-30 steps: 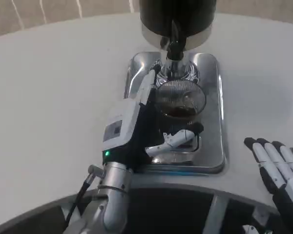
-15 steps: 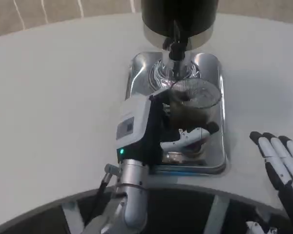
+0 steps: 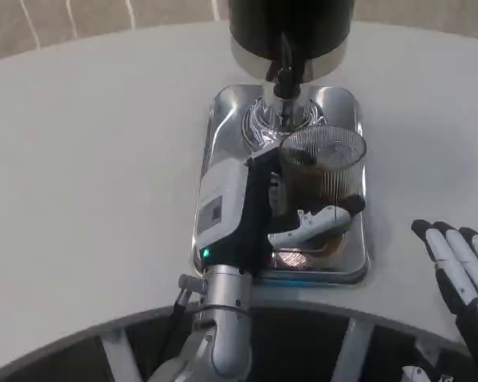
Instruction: Grasp the cup under the faucet to collect the drink, then remove the cup.
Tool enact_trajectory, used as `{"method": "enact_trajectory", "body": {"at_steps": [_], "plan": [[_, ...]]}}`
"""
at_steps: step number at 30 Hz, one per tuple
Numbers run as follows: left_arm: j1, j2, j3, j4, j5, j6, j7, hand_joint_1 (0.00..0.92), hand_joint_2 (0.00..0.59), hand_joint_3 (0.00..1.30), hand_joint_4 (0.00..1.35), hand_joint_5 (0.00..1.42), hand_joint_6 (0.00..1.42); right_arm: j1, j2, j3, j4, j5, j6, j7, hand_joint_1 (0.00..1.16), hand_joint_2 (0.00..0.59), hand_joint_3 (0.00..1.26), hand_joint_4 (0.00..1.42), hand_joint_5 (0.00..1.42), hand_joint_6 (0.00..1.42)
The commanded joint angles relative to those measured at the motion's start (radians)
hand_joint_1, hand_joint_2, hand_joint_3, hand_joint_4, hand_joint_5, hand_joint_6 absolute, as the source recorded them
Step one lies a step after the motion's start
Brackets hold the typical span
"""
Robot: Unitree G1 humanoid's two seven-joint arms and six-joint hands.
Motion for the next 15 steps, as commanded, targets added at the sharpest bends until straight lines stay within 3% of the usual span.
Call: {"method": "enact_trajectory", "body": {"at_steps": [1,15], "plan": [[0.065,0.023,-0.005,-0.049,0.011,0.005,-0.003,0.694,0.073,1.09,1.26,1.41,1.42,-0.017,0.005,0.013,0.013,-0.001,0.001,0.013,0.72,0.394,0.0,0.0,0.0,0.0],[0.245,0.103,0.01,-0.324,0.064,0.051,0.01,0.697,0.073,1.11,1.28,1.41,1.42,-0.091,-0.018,0.024,0.083,0.022,-0.011,0.0,0.72,0.398,0.0,0.0,0.0,0.0]]}}
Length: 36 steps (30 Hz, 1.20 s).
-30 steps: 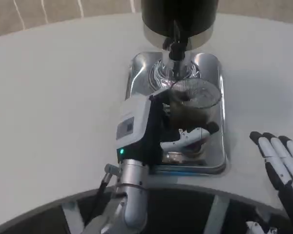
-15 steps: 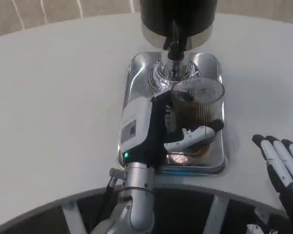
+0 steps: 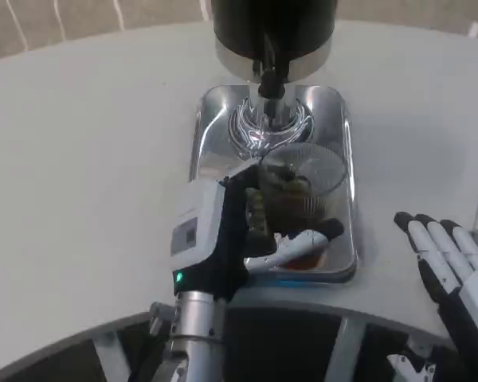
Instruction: Grasp the cup under the faucet to collect the drink, then remove the cup.
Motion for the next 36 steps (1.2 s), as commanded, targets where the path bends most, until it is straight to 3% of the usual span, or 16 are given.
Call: {"method": "enact_trajectory", "body": {"at_steps": [1,14,23,28,36], "plan": [[0.061,0.021,0.011,-0.081,0.013,0.013,0.002,0.697,0.073,1.11,1.28,1.41,1.42,-0.006,-0.014,-0.004,0.022,0.013,-0.012,-0.007,0.72,0.397,0.0,0.0,0.0,0.0],[0.191,0.071,0.077,-0.293,0.017,0.045,-0.02,0.697,0.073,1.11,1.28,1.41,1.42,-0.002,-0.044,-0.053,0.013,0.03,-0.021,-0.015,0.65,0.415,0.0,0.0,0.0,0.0],[0.273,0.088,0.098,-0.414,0.031,0.061,-0.05,0.691,0.076,1.11,1.28,1.41,1.42,0.016,-0.035,-0.042,-0.004,0.015,-0.023,-0.02,0.63,0.419,0.0,0.0,0.0,0.0],[0.348,0.111,0.124,-0.546,0.042,0.064,-0.08,0.689,0.076,1.11,1.28,1.41,1.42,0.01,-0.044,-0.044,-0.012,0.018,-0.03,-0.014,0.52,0.42,0.0,0.0,0.0,0.0],[0.447,0.135,0.144,-0.714,0.075,0.065,-0.125,0.688,0.076,1.11,1.28,1.41,1.42,-0.016,-0.067,-0.049,0.007,0.028,-0.047,-0.015,0.51,0.429,0.0,0.0,0.0,0.0]]}}
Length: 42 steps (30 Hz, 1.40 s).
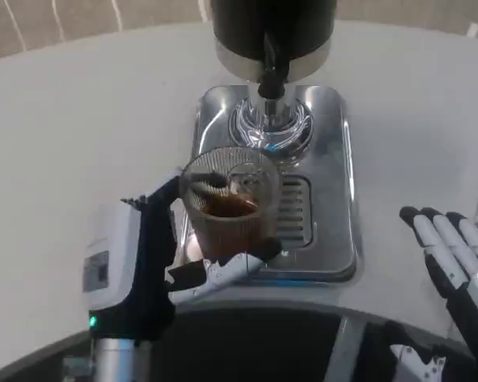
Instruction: Grasp the cup under the faucet to collect the drink, then remove the cup.
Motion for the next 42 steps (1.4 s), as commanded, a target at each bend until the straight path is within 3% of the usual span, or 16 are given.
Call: {"method": "enact_trajectory", "body": {"at_steps": [1,4,9,13,19,31,42], "plan": [[0.05,0.013,0.011,-0.097,0.03,-0.018,-0.02,0.688,0.076,1.11,1.28,1.41,1.42,-0.006,-0.013,-0.003,-0.001,0.0,-0.021,-0.008,0.51,0.43,0.0,0.0,0.0,0.0],[0.094,0.032,0.01,-0.17,0.071,-0.037,-0.03,0.688,0.076,1.11,1.28,1.41,1.42,-0.017,-0.018,0.003,0.002,-0.002,-0.028,-0.008,0.51,0.433,0.0,0.0,0.0,0.0],[0.149,0.055,0.003,-0.252,0.18,-0.047,-0.011,0.686,0.077,1.11,1.26,1.41,1.42,-0.035,-0.026,0.018,0.0,-0.02,-0.04,-0.005,0.39,0.464,0.0,0.0,0.0,0.0],[0.177,0.052,0.005,-0.284,0.164,-0.068,-0.037,0.683,0.08,1.11,1.26,1.41,1.42,-0.03,-0.024,0.021,-0.002,-0.03,-0.07,-0.042,0.37,0.481,0.0,0.0,0.0,0.0],[0.23,0.069,0.002,-0.364,0.101,-0.121,-0.126,0.68,0.081,1.11,1.25,1.41,1.42,0.016,-0.02,-0.022,-0.003,0.018,-0.123,-0.12,0.39,0.512,0.0,0.0,0.0,0.0],[0.326,0.021,0.006,-0.402,0.085,-0.146,-0.159,0.679,0.081,1.12,1.25,1.41,1.42,0.118,0.009,-0.04,-0.032,0.008,-0.177,-0.176,0.39,0.512,0.0,0.0,0.0,0.0],[0.34,-0.004,0.015,-0.418,0.082,-0.147,-0.177,0.678,0.082,1.12,1.25,1.39,1.42,0.179,0.073,-0.008,-0.066,-0.037,-0.204,-0.205,0.39,0.519,0.0,0.0,0.0,0.0]]}}
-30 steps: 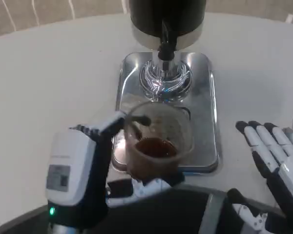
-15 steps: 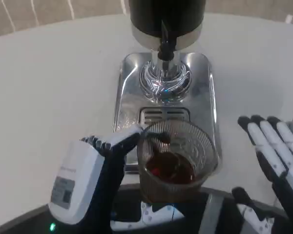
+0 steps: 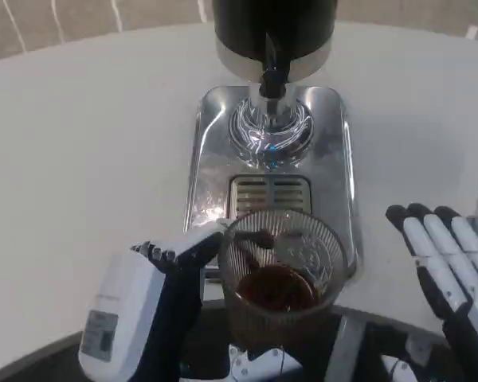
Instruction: Grasp the cup under the faucet to collect the drink, then remove the cup.
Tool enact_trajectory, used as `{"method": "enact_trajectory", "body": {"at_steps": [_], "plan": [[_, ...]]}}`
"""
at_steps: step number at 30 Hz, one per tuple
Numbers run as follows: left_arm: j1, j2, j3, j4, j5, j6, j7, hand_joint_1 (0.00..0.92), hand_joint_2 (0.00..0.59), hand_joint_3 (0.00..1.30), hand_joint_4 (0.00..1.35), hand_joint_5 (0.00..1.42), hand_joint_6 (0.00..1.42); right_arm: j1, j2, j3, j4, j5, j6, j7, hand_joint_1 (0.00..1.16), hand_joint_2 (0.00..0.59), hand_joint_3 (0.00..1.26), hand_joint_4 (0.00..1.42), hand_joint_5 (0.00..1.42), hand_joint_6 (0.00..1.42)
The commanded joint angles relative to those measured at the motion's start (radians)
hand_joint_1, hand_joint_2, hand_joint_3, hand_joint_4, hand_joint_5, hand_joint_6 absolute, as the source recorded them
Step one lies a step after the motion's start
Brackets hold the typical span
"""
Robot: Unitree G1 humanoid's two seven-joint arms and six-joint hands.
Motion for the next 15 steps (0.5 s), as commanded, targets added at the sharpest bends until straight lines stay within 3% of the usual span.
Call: {"method": "enact_trajectory", "body": {"at_steps": [1,15], "plan": [[0.001,-0.005,0.004,-0.03,-0.016,-0.033,-0.001,0.678,0.082,1.12,1.25,1.39,1.42,0.02,0.023,0.009,-0.015,-0.022,-0.016,-0.026,0.39,0.52,0.0,0.0,0.0,0.0],[-0.002,-0.011,0.004,-0.023,-0.037,-0.056,-0.019,0.678,0.082,1.12,1.25,1.4,1.42,-0.032,0.042,0.024,-0.009,-0.036,0.014,0.017,0.39,0.528,0.0,0.0,0.0,0.0]]}}
